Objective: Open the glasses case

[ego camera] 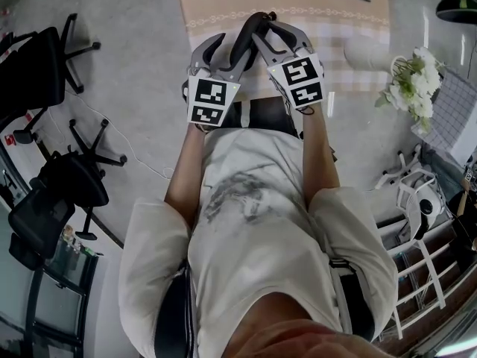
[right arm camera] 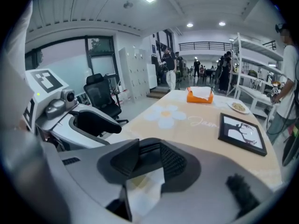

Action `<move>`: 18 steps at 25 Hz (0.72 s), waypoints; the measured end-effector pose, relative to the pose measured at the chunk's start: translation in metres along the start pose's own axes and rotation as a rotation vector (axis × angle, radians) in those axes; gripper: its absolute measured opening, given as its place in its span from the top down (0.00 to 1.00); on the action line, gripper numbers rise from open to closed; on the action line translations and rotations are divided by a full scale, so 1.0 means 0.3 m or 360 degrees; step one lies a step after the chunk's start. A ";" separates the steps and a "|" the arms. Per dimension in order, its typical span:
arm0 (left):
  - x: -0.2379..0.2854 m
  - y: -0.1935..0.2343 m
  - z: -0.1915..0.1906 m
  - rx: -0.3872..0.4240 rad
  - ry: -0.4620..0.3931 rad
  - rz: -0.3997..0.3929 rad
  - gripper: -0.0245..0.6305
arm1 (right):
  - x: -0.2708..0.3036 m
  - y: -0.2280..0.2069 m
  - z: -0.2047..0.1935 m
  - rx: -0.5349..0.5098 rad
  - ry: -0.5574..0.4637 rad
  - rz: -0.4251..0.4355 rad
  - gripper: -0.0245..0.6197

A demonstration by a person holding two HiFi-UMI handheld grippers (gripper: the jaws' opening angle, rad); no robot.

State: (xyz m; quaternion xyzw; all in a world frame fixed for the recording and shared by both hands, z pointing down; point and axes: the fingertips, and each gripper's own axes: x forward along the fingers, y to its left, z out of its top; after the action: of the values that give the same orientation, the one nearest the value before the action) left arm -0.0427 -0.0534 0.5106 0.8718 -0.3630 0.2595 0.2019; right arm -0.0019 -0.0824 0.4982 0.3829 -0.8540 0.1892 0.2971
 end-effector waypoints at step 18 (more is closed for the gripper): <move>0.013 -0.001 -0.011 0.0019 0.0035 -0.0008 0.59 | 0.010 0.027 0.006 -0.0170 0.0082 -0.0053 0.70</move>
State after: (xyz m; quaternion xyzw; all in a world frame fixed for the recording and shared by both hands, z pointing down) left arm -0.0412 -0.0534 0.5154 0.8710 -0.3570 0.2707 0.2013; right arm -0.0104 -0.0800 0.4979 0.3756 -0.8485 0.1482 0.3421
